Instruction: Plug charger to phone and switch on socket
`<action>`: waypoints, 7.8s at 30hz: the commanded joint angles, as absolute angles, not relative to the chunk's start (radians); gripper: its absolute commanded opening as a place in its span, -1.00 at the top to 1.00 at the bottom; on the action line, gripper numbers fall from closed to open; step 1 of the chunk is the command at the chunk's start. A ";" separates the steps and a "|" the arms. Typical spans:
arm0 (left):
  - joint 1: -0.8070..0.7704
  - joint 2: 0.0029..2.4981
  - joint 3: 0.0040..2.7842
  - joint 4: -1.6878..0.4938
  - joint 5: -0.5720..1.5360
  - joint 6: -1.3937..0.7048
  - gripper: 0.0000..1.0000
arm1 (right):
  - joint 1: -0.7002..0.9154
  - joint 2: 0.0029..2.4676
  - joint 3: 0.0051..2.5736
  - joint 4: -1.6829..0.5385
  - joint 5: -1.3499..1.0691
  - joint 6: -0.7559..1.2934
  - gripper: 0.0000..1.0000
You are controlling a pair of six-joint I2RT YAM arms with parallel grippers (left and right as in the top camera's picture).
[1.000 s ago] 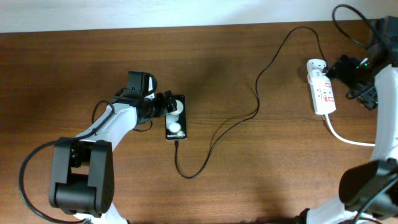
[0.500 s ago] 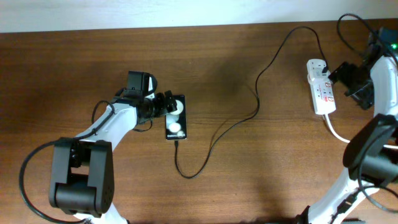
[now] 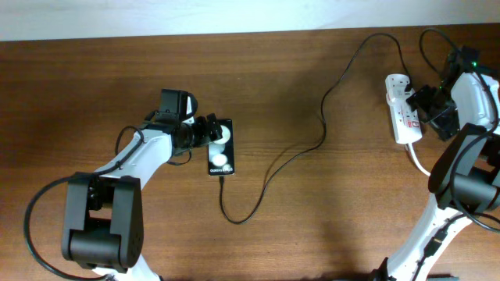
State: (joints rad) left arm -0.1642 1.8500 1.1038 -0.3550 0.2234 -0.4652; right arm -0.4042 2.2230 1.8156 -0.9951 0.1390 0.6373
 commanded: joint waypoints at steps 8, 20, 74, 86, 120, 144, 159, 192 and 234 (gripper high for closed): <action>-0.163 1.851 1.116 -0.354 0.220 -0.474 -0.99 | -0.400 2.248 1.748 -0.859 0.172 0.675 -0.97; -0.163 1.851 1.116 -0.354 0.220 -0.474 -0.98 | -0.401 2.297 1.737 -0.847 0.037 0.659 -0.98; -0.163 1.851 1.116 -0.354 0.220 -0.474 -0.98 | -0.363 2.297 1.709 -0.993 -0.011 0.531 -0.97; -0.163 1.851 1.116 -0.354 0.220 -0.474 -0.98 | -0.387 2.294 1.850 -1.074 0.020 0.187 -0.97; -0.163 1.851 1.116 -0.354 0.220 -0.474 -0.98 | -0.387 2.288 2.012 -1.190 0.064 0.179 -0.97; -0.338 1.763 1.115 -0.354 0.220 -0.474 -0.98 | -0.387 2.288 2.012 -1.189 0.064 0.179 -0.97; -0.509 1.609 1.114 -0.389 0.157 -0.423 -0.98 | -0.387 2.288 2.012 -1.189 0.064 0.179 -0.97; -0.510 1.465 0.695 -0.149 -0.023 -0.319 -0.98 | -0.387 2.288 2.012 -1.189 0.064 0.179 -0.98; -0.264 0.724 0.008 0.195 0.001 -0.282 -0.98 | -0.387 2.288 2.012 -1.189 0.064 0.179 -0.97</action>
State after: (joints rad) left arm -0.2684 0.7570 0.0162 0.2203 -0.0036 -0.2802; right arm -0.3836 2.2898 2.0048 -1.1892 0.0525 0.1806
